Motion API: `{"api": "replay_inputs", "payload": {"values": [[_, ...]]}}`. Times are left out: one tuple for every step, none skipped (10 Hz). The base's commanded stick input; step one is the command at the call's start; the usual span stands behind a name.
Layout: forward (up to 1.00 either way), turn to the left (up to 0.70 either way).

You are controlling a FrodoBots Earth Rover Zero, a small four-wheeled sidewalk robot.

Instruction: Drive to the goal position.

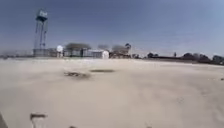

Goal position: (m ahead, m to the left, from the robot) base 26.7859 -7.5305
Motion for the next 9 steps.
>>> {"api": "replay_inputs", "payload": {"values": [[0.85, -0.06], [0.85, -0.09], [0.85, -0.12], [0.85, -0.15], [0.85, -0.19], [0.85, -0.22], [0.85, -0.25], [0.85, 0.00], [0.85, 0.00]]}}
